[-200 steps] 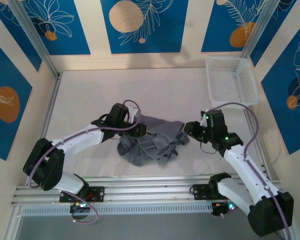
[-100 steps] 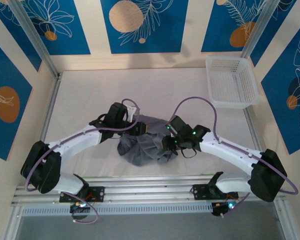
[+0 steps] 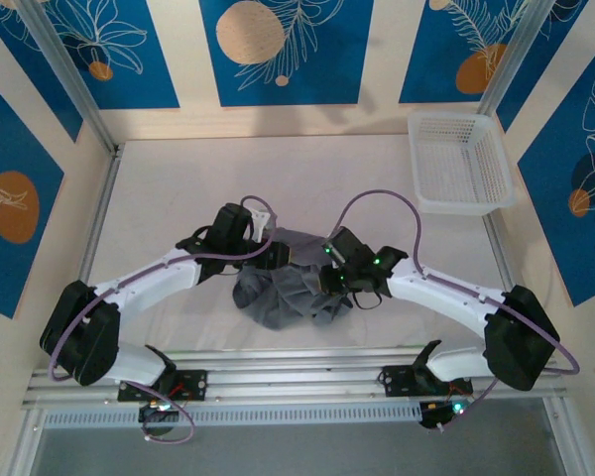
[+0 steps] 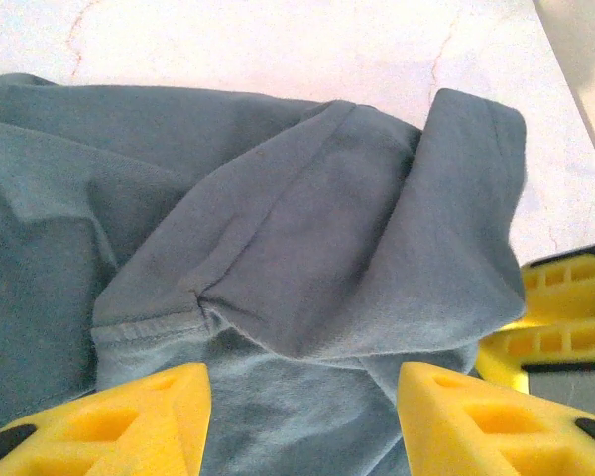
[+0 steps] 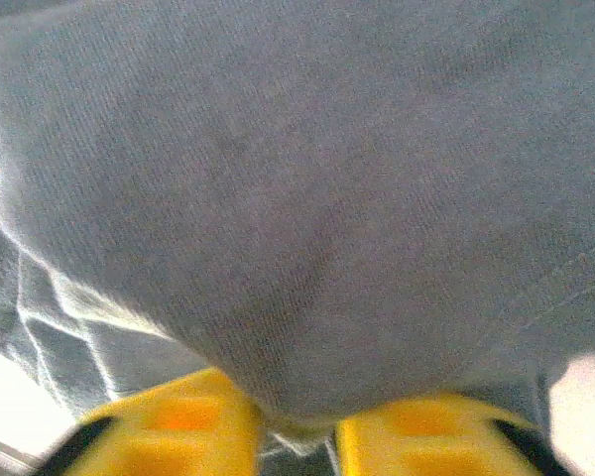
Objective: Fold the inside-out t-shirt
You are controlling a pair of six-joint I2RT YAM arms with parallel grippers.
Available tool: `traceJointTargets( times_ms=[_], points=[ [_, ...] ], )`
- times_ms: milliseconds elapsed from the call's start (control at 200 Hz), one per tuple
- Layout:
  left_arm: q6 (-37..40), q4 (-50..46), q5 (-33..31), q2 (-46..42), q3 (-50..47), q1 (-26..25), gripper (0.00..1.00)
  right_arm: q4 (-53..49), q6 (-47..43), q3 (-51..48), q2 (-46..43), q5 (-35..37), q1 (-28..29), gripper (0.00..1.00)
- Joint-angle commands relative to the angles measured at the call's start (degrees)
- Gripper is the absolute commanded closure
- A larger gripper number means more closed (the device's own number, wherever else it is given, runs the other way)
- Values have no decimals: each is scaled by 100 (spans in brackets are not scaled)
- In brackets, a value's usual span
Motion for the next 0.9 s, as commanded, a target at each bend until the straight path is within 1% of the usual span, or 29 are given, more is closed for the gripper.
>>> traceJointTargets(
  times_ms=[0,90,275,450,555,600,665,795,895],
  points=[
    [20,-61,-92,-105,-16,-11,48,75,6,214,-66,-43,49,91],
    [11,-62,-101,-115,-43,-3,48,-21,39,245,-201,-18,57,100],
    [-27,16,-14,-201,-121,-3,48,-268,266,447,-649,-161,56,100],
    [-206,326,390,-593,-515,-45,46,136,444,824,-1143,-552,-82,100],
    [-114,136,66,-1189,-790,-179,44,402,543,1104,-1173,-703,-315,100],
    [-80,105,-14,-1431,-907,-250,43,469,542,1211,-1099,-898,-454,100],
    [-81,155,-74,-1614,-1106,-341,38,466,634,1358,-960,-1254,-672,100],
    [-250,525,78,-1249,-1380,-538,32,669,900,1407,-879,-1752,-936,100],
    [-427,1059,65,-674,-1353,-886,23,710,1086,1436,-923,-1963,-1052,100]
  ],
)
